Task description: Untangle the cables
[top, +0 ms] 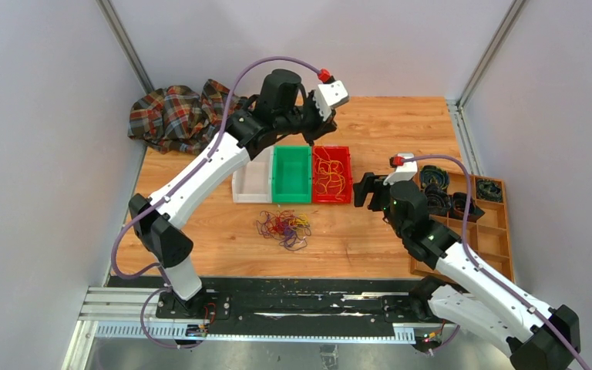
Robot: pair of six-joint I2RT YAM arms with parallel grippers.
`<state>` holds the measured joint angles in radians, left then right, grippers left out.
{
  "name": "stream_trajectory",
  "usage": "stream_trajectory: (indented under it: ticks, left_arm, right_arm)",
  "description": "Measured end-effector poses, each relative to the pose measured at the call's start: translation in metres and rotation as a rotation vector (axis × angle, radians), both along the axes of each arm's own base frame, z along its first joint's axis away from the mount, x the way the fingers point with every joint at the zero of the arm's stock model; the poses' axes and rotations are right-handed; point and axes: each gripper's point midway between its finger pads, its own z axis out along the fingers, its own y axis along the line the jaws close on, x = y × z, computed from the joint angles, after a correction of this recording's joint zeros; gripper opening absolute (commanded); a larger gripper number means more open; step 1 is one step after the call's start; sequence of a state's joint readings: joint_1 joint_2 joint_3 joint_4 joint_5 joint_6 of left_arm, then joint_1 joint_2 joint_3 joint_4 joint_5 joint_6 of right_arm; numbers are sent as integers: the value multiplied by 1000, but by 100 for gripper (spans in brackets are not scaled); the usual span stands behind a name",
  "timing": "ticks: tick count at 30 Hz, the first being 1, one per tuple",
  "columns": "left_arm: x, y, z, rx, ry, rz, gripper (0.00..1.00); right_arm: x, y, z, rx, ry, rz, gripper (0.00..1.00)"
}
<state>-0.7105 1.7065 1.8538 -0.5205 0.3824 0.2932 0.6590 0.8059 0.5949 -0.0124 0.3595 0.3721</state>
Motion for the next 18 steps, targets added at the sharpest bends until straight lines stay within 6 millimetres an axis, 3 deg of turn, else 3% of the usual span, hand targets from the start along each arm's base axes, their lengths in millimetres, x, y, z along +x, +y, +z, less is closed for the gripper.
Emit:
stream_trajectory:
  ticks: [18]
  left_arm:
    - [41, -14, -5, 89, -227, 39, 0]
  right_arm:
    - [-3, 0, -10, 17, 31, -1, 76]
